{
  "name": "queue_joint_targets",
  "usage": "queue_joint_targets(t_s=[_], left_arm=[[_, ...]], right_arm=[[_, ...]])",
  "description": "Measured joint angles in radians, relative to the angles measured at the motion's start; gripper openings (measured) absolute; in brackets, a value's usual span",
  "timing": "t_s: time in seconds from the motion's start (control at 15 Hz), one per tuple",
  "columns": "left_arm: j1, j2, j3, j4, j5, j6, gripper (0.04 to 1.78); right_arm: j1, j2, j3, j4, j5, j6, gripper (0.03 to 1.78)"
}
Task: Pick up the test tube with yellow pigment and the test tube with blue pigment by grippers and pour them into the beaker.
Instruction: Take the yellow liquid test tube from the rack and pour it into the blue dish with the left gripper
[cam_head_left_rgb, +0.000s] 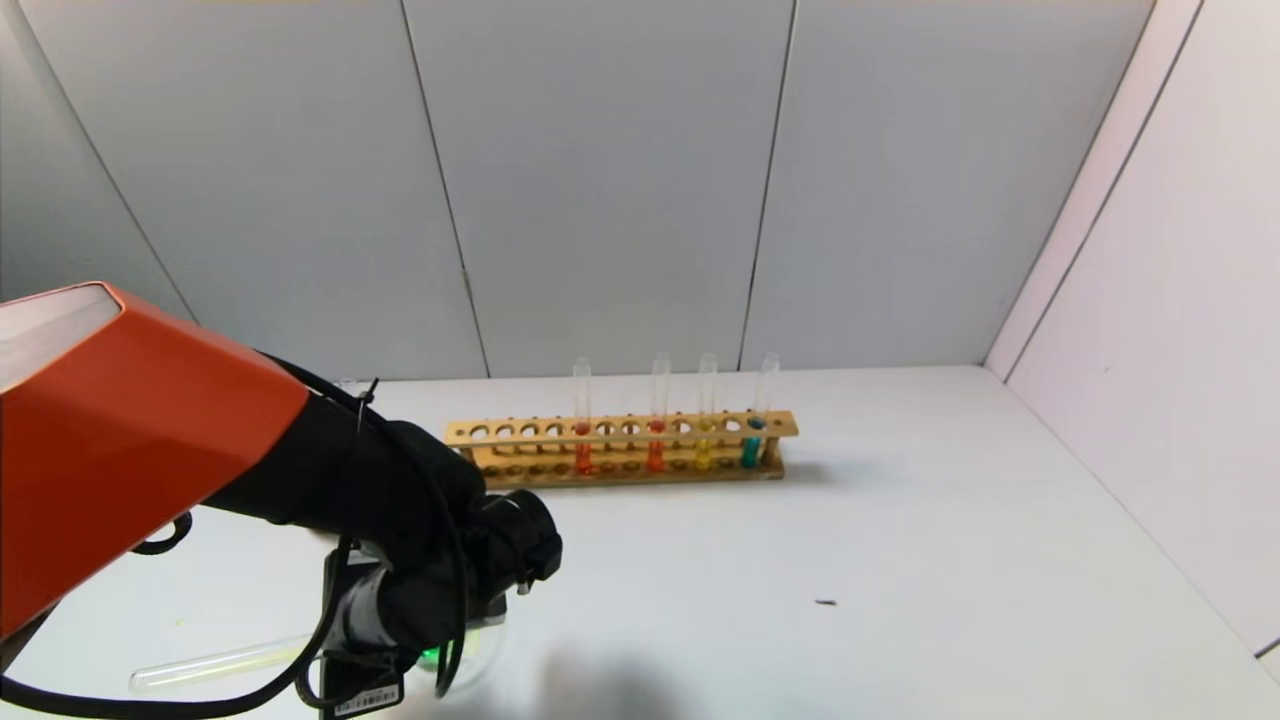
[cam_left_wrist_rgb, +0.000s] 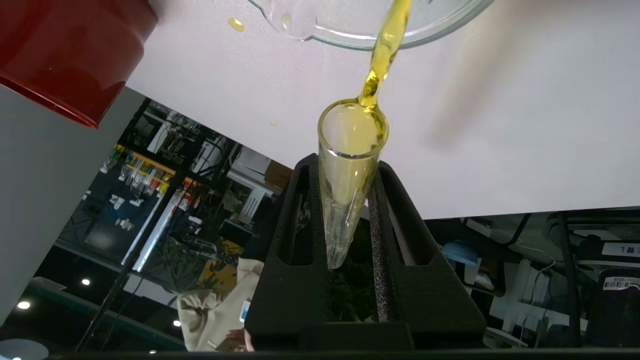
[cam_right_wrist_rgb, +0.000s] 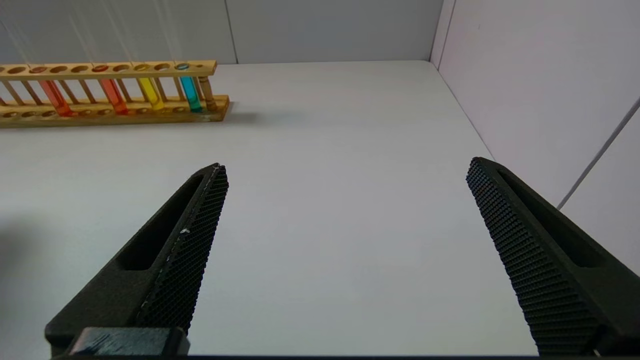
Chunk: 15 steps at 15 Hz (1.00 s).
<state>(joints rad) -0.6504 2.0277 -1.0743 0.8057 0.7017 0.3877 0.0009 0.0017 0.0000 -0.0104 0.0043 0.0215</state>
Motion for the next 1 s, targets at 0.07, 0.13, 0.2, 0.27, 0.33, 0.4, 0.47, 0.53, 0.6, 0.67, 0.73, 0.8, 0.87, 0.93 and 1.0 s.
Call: queue_joint_targets(t_s=[0.07, 0.13, 0.2, 0.27, 0.33, 0.4, 0.47, 0.53, 0.6, 0.67, 0.73, 0.8, 0.87, 0.93, 1.0], left_arm=[[0.0, 0.007, -0.006, 0.0, 0.0, 0.0, 0.3], [0.0, 0.014, -0.014, 0.0, 0.0, 0.0, 0.3], [0.0, 0.022, -0.026, 0.005, 0.001, 0.001, 0.3], [0.001, 0.03, -0.042, 0.016, 0.001, 0.001, 0.3], [0.001, 0.039, -0.059, 0.035, 0.001, 0.0, 0.3], [0.001, 0.049, -0.077, 0.052, 0.001, 0.0, 0.3], [0.001, 0.058, -0.093, 0.064, 0.003, 0.0, 0.3], [0.002, 0.067, -0.113, 0.081, 0.004, 0.0, 0.3], [0.002, 0.079, -0.136, 0.11, 0.009, -0.002, 0.3], [0.001, 0.09, -0.153, 0.134, 0.017, -0.002, 0.3], [0.0, 0.102, -0.168, 0.14, 0.023, -0.003, 0.3], [-0.002, 0.114, -0.181, 0.144, 0.025, -0.003, 0.3], [-0.002, 0.124, -0.187, 0.148, 0.026, -0.003, 0.3], [-0.002, 0.132, -0.192, 0.15, 0.027, -0.003, 0.3], [-0.002, 0.138, -0.197, 0.154, 0.026, -0.002, 0.3]], right_arm=[[0.0, 0.0, 0.0, 0.0, 0.0, 0.0, 1.74], [0.0, 0.0, 0.0, 0.0, 0.0, 0.0, 1.74], [0.0, 0.0, 0.0, 0.0, 0.0, 0.0, 1.74], [0.0, 0.0, 0.0, 0.0, 0.0, 0.0, 1.74], [0.0, 0.0, 0.0, 0.0, 0.0, 0.0, 1.74], [0.0, 0.0, 0.0, 0.0, 0.0, 0.0, 1.74], [0.0, 0.0, 0.0, 0.0, 0.0, 0.0, 1.74], [0.0, 0.0, 0.0, 0.0, 0.0, 0.0, 1.74], [0.0, 0.0, 0.0, 0.0, 0.0, 0.0, 1.74], [0.0, 0.0, 0.0, 0.0, 0.0, 0.0, 1.74], [0.0, 0.0, 0.0, 0.0, 0.0, 0.0, 1.74], [0.0, 0.0, 0.0, 0.0, 0.0, 0.0, 1.74], [0.0, 0.0, 0.0, 0.0, 0.0, 0.0, 1.74], [0.0, 0.0, 0.0, 0.0, 0.0, 0.0, 1.74], [0.0, 0.0, 0.0, 0.0, 0.0, 0.0, 1.74]])
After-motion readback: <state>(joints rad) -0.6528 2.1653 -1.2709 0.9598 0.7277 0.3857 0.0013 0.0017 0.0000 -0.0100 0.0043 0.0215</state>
